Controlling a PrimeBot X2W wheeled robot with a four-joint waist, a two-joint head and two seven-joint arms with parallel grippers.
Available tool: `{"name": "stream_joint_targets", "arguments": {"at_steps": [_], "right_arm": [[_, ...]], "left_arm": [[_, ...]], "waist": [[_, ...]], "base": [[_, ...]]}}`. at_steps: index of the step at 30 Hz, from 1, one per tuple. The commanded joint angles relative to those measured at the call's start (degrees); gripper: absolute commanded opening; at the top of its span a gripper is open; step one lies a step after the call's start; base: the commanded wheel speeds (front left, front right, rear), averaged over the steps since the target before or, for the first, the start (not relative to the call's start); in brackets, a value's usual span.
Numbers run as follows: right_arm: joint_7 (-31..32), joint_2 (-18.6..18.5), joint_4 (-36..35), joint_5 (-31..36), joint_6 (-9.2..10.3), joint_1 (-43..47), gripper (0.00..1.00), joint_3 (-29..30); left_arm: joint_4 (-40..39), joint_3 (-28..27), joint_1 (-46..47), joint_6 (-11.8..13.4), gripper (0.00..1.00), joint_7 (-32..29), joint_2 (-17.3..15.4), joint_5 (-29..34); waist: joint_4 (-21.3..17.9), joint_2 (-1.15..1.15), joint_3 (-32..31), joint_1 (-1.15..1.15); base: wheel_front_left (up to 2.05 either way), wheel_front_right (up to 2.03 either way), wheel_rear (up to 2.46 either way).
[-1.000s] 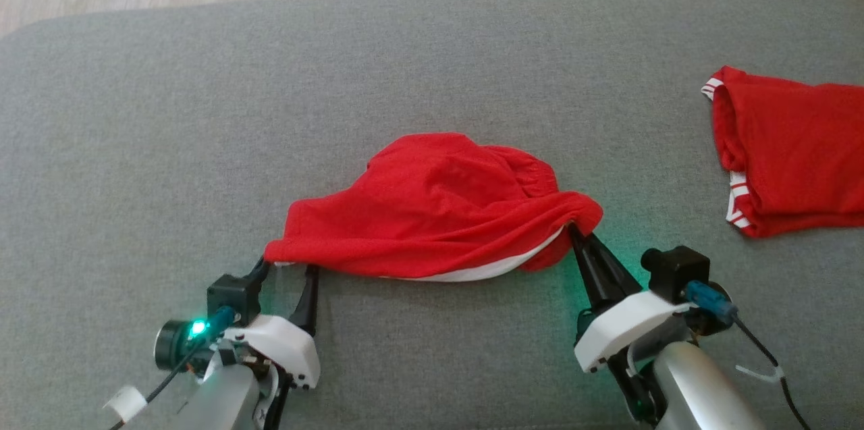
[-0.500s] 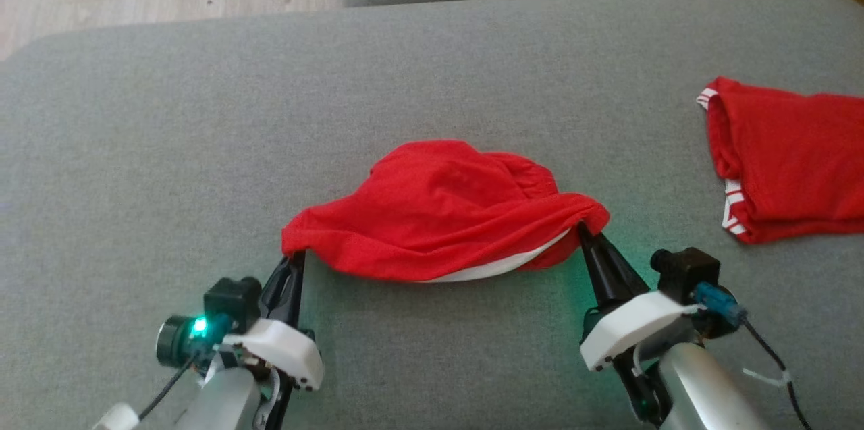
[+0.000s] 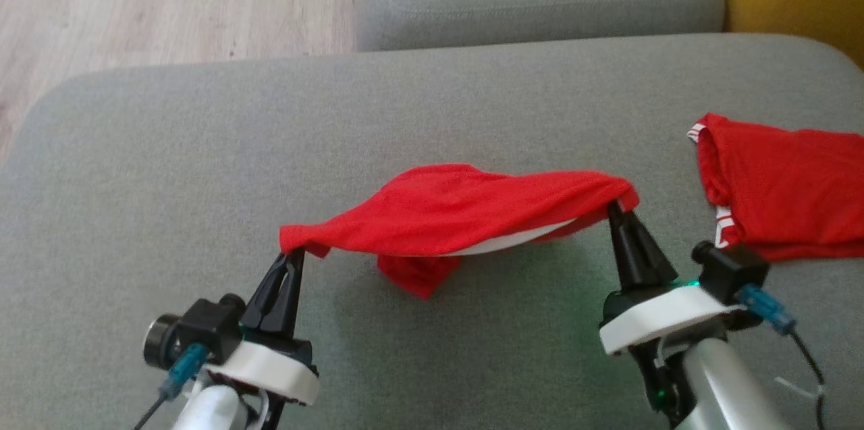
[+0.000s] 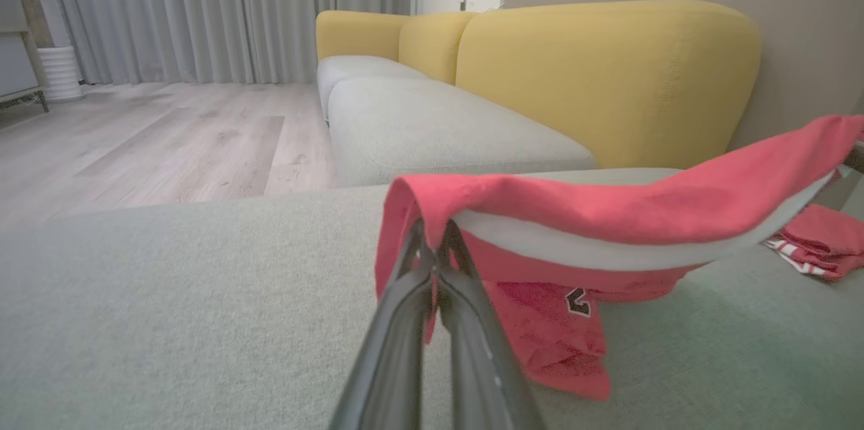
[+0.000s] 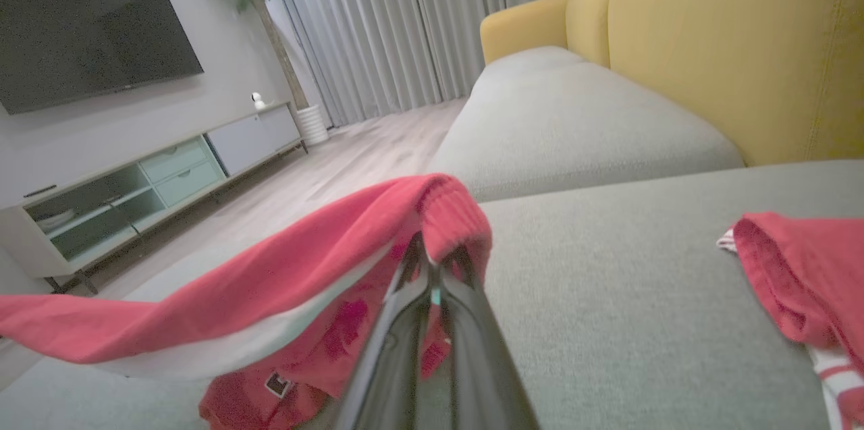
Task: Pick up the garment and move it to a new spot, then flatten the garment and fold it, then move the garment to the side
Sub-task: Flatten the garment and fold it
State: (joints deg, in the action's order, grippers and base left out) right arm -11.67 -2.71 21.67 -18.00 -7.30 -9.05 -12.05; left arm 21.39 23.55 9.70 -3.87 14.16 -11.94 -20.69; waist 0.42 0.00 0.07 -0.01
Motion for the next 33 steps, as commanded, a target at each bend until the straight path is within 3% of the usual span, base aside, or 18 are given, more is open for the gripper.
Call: {"name": "stream_joint_targets", "arguments": {"at_steps": [1, 13, 21, 27, 33], "right_arm": [[-0.1, -0.2, -4.8, -0.1, -0.19, -1.2, 0.0, -0.3], [6.0, -0.4, -26.0, 1.4, -0.19, 2.8, 0.0, 4.2], [10.6, -0.5, -39.5, 2.7, -0.19, 3.9, 0.0, 6.1], [13.4, -0.4, -44.0, 2.9, -0.19, 3.5, 0.0, 5.8], [15.4, -0.3, -39.7, 0.2, -0.19, -0.2, 0.0, 3.6]], "left_arm": [[-5.1, -2.5, 0.9, -0.1, 0.0, -0.9, -2.3, -0.3], [-32.4, -5.9, -0.8, 1.5, 0.0, -13.7, -9.8, -2.7], [-46.9, -8.6, 3.5, 2.7, 0.0, -20.8, -12.5, -4.4], [-48.6, -9.8, 6.7, 2.9, 0.0, -23.6, -13.4, -5.5], [-43.2, -10.5, 10.0, 2.1, 0.0, -24.0, -12.6, -8.6]], "waist": [[-0.2, 0.0, -0.9, 0.01], [-0.7, 0.0, -3.7, 0.01], [-1.1, 0.0, -5.0, 0.01], [-1.4, 0.0, -3.9, 0.01], [-1.5, 0.0, -0.2, 0.01]], "base": [[0.0, 0.0, 0.0], [0.0, 0.0, 0.0], [0.0, 0.0, 0.0], [0.0, 0.0, 0.0], [0.0, 0.0, 0.0]]}}
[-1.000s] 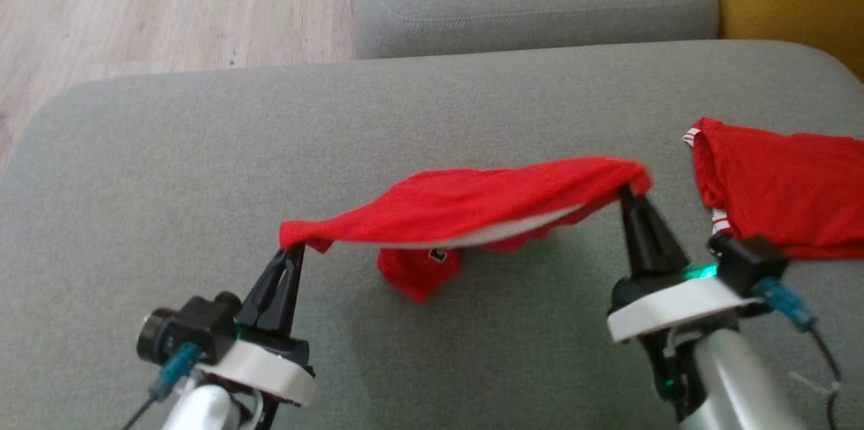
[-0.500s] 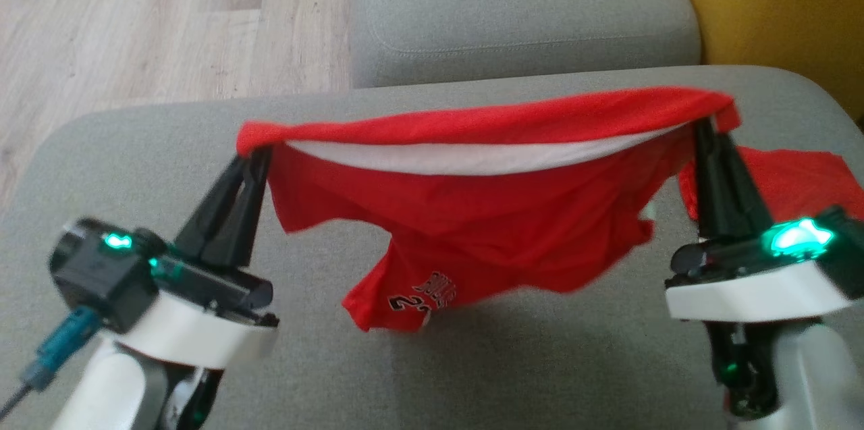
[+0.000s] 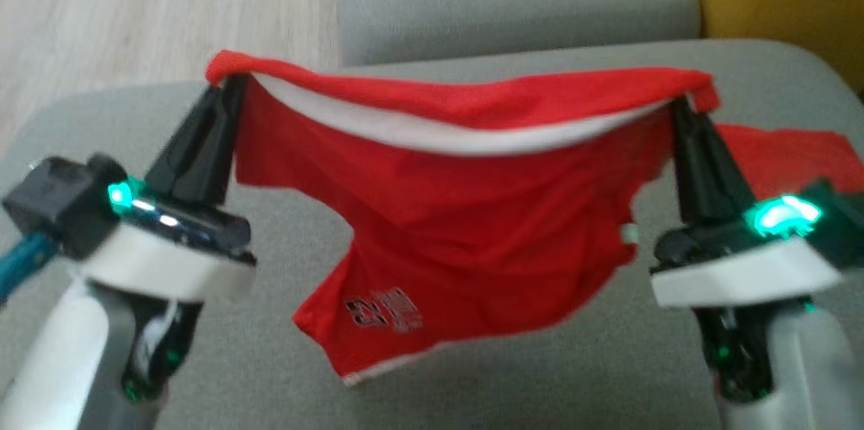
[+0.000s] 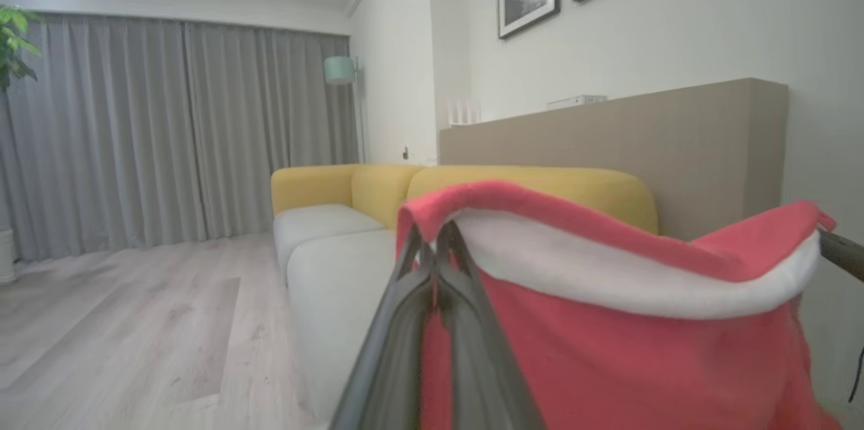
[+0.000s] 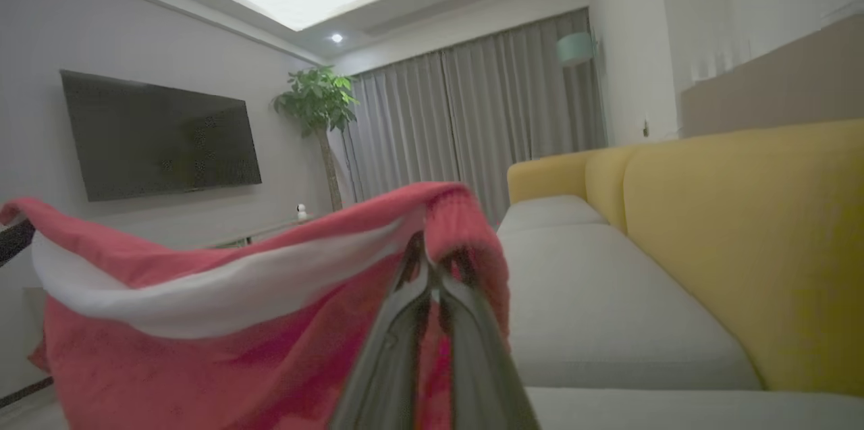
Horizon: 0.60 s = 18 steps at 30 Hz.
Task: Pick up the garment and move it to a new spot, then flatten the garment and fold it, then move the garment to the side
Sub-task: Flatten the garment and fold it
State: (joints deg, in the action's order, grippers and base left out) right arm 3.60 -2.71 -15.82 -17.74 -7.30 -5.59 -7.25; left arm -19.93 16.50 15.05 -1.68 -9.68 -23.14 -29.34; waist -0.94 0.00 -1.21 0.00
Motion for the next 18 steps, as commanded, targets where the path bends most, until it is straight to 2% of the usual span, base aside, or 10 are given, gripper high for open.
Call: {"name": "stream_joint_targets", "arguments": {"at_steps": [1, 7, 12, 18], "right_arm": [[0.5, -0.6, -0.4, -0.3, -0.19, -5.2, 0.0, -1.5], [0.0, -2.5, 13.9, -1.1, -0.19, -22.9, 0.0, -3.8], [-7.1, -3.0, 29.7, 2.8, -0.19, -43.0, 0.0, -5.1], [-15.6, -1.7, 47.0, 7.1, -0.19, -59.8, 0.0, -3.0]], "left_arm": [[-0.3, -3.7, 5.9, -0.4, 0.0, 0.0, -1.6, 0.0], [10.9, -4.4, 19.4, -2.7, 0.0, 1.0, -2.6, 0.6], [23.0, -3.4, 36.0, -3.9, 0.0, 2.8, -2.5, 3.4], [34.3, -1.2, 50.7, -4.3, 0.0, 9.3, 0.6, 7.3]], "waist": [[-0.2, 0.0, 2.0, 0.0], [-0.6, 0.0, 11.2, 0.0], [-0.3, 0.0, 17.9, 0.0], [1.4, 0.0, 24.4, 0.0]], "base": [[0.0, 0.0, 0.0], [0.0, 0.0, 0.0], [0.0, 0.0, 0.0], [0.0, 0.0, 0.0]]}}
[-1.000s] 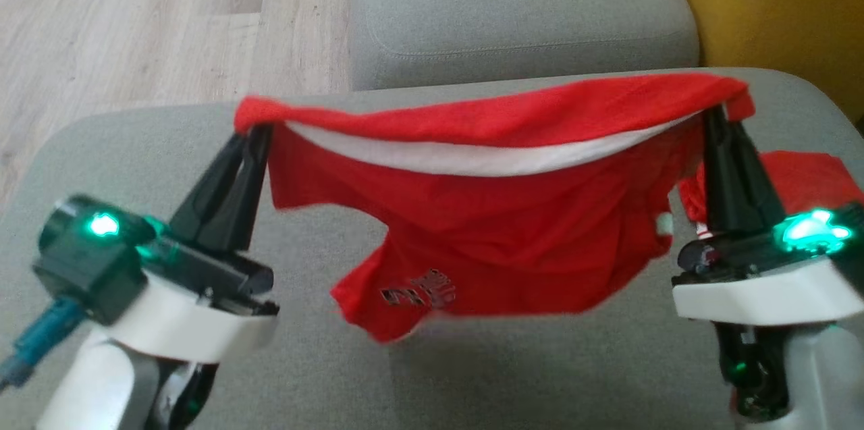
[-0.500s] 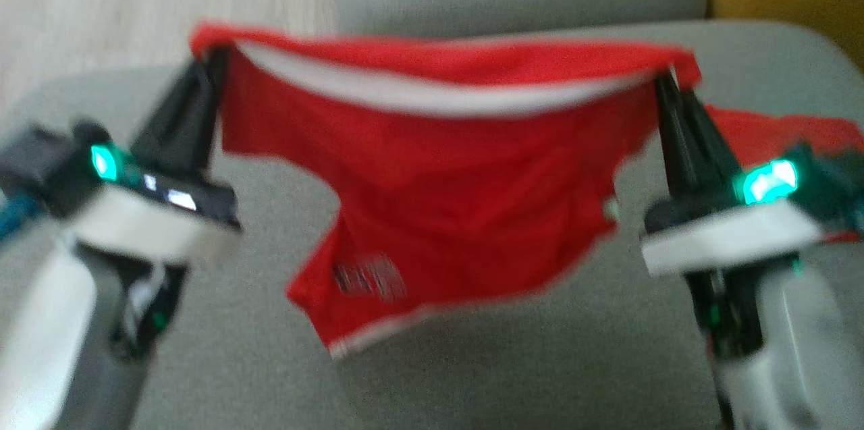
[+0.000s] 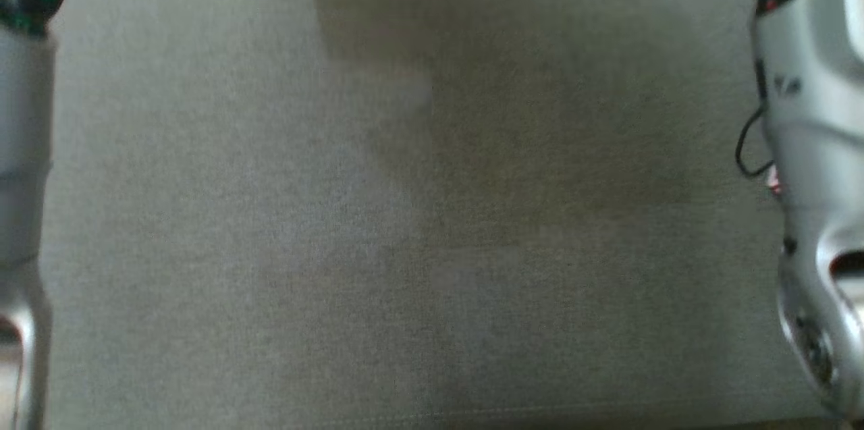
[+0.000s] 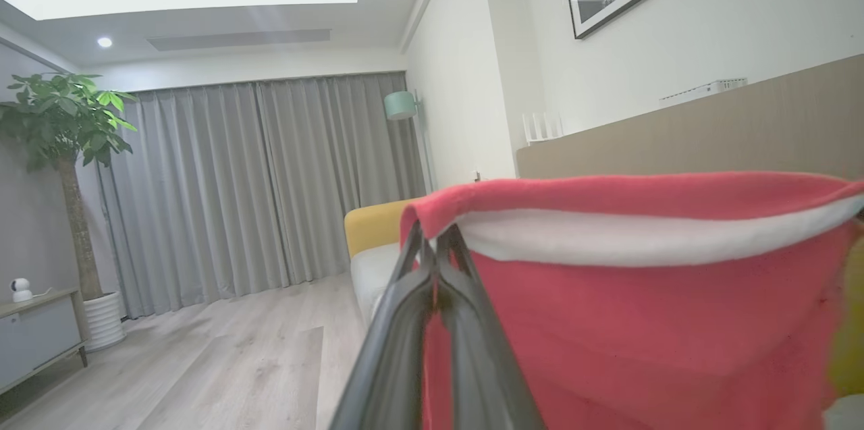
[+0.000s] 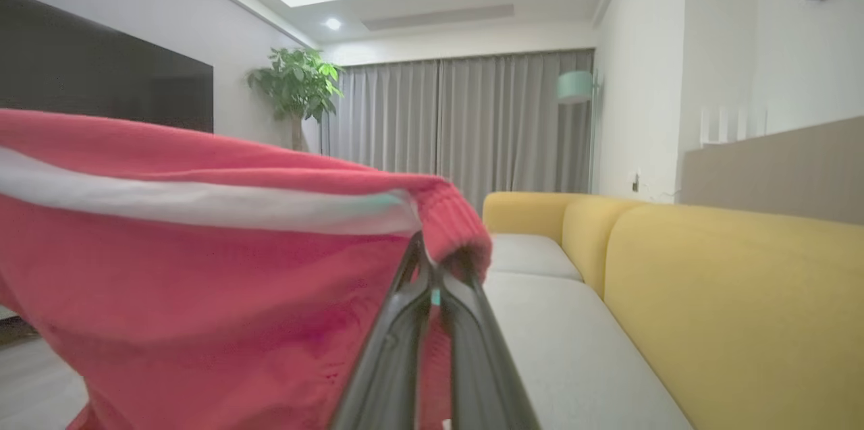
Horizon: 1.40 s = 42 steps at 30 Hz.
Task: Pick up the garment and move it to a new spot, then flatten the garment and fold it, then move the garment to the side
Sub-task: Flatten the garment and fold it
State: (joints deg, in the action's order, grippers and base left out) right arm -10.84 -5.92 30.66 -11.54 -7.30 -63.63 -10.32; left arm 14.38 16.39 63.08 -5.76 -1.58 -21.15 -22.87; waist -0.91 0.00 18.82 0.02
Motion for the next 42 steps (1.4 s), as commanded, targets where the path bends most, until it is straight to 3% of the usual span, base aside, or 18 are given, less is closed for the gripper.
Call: {"name": "stream_joint_targets", "arguments": {"at_steps": [1, 9, 17, 23, 29, 37, 42], "right_arm": [[-1.2, 1.5, 0.6, 0.9, -0.19, -1.7, 0.0, 0.1], [-4.1, 2.8, 13.0, 2.3, -0.19, -1.7, 0.0, -2.0], [-4.1, 3.0, 9.9, -0.9, -0.19, 7.8, 0.0, -4.7], [-4.2, 3.0, 3.1, -4.0, -0.19, 16.9, 0.0, -5.5], [-4.2, 3.0, -3.7, -6.1, -0.19, 27.5, 0.0, -4.2], [-4.2, 3.0, -12.3, -7.6, -0.19, 42.5, 0.0, -2.9], [-4.2, 3.0, -18.6, -7.6, -0.19, 53.1, 0.0, -3.0]], "left_arm": [[0.0, -1.1, 2.6, -0.2, 0.0, 1.2, -1.4, 0.8], [9.2, 1.7, 0.4, -0.9, 0.0, 8.2, 3.3, -1.0], [11.2, 2.4, -10.7, -1.4, 0.0, 11.9, 3.7, -5.8], [6.7, 2.5, -21.3, -1.0, 0.0, 14.5, 3.1, -7.1], [-0.1, 2.5, -32.6, 1.1, 0.0, 15.6, 3.7, -7.5], [-11.9, 3.1, -48.2, 4.9, 0.0, 15.4, 3.3, -8.2], [-22.0, 3.6, -59.2, 8.8, 0.0, 12.7, 1.4, -7.9]], "waist": [[1.3, 0.0, 4.4, -0.02], [2.7, 0.0, 9.2, -0.02], [2.2, 0.0, 9.0, -0.02], [2.0, 0.0, 5.7, -0.02], [2.9, 0.0, -0.1, -0.02], [3.9, 0.0, -8.4, -0.02], [3.5, 0.0, -14.2, -0.02]], "base": [[0.0, 0.0, 0.0], [0.0, 0.0, 0.0], [0.0, 0.0, 0.0], [0.0, 0.0, 0.0], [0.0, 0.0, 0.0], [0.0, 0.0, 0.0], [0.0, 0.0, 0.0]]}}
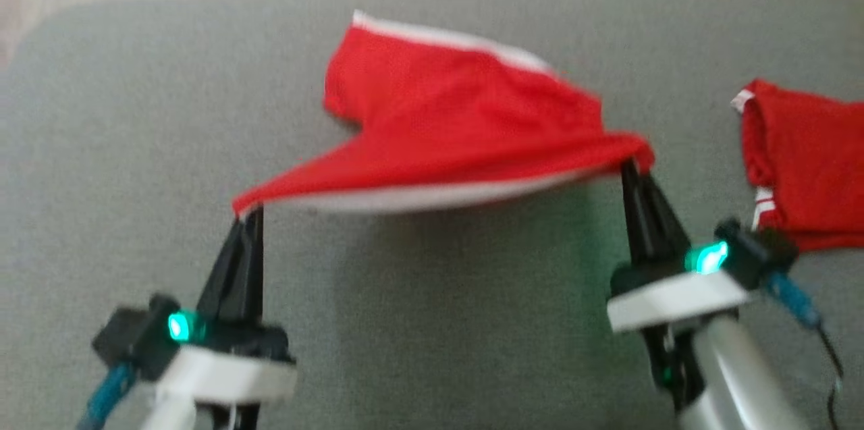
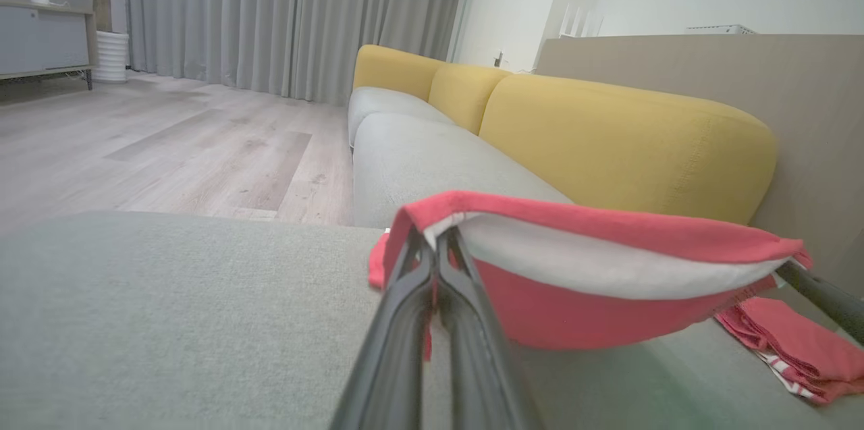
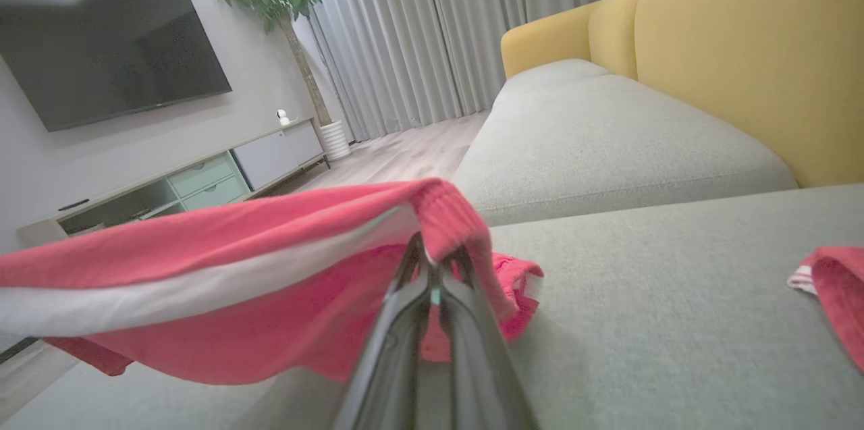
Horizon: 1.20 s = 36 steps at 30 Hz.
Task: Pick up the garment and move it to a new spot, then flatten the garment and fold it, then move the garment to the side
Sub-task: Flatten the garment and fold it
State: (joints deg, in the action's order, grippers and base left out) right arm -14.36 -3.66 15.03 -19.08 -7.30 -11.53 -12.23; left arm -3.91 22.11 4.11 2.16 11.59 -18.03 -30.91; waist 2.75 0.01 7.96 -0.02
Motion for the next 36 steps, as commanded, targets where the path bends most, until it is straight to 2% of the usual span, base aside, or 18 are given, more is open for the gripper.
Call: {"name": "stream_joint_targets", "arguments": {"at_steps": [1, 6, 10, 13, 20, 29, 36], "right_arm": [[-0.6, 0.8, -3.0, -0.1, -0.19, 1.0, 0.0, -1.1], [1.1, 0.8, -9.1, 1.0, -0.19, 9.6, 0.0, -0.6], [5.3, 0.8, -15.9, 2.2, -0.19, 15.8, 0.0, 0.3], [6.9, 0.8, -17.3, 2.3, -0.19, 17.1, 0.0, 0.8], [7.0, 0.8, -13.4, 1.4, -0.19, 13.0, 0.0, 1.5], [6.3, 0.8, -3.5, -0.2, -0.19, 1.4, 0.0, 0.5], [5.3, 0.8, 4.0, -1.0, -0.19, -6.8, 0.0, -1.2]], "left_arm": [[-3.7, -2.1, -0.2, 0.9, 0.0, -0.4, -1.8, 0.1], [-12.4, -1.5, -8.5, 4.3, 0.0, -3.8, -3.3, 0.1], [-17.6, -1.3, -13.5, 6.4, 0.0, -6.0, -4.3, -0.5], [-17.3, -0.9, -14.2, 6.3, 0.0, -6.5, -4.1, -1.2], [-9.4, -0.3, -8.3, 3.1, 0.0, -6.5, -2.6, -3.5], [4.7, 0.5, 8.6, -2.7, 0.0, -10.0, -2.3, -4.4], [16.7, 0.7, 20.3, -5.6, 0.0, -12.3, -2.3, -4.3]], "waist": [[-0.2, -0.01, -3.3, 0.02], [-0.8, -0.01, -6.5, 0.02], [-2.0, -0.01, -6.1, 0.02], [-2.5, -0.01, -4.6, 0.02], [-2.6, -0.01, -0.3, 0.02], [-3.6, -0.01, 5.1, 0.02], [-4.9, -0.01, 8.7, 0.02]], "base": [[0.0, 0.0, 0.0], [0.0, 0.0, 0.0], [0.0, 0.0, 0.0], [0.0, 0.0, 0.0], [0.0, 0.0, 0.0], [0.0, 0.0, 0.0], [0.0, 0.0, 0.0]]}}
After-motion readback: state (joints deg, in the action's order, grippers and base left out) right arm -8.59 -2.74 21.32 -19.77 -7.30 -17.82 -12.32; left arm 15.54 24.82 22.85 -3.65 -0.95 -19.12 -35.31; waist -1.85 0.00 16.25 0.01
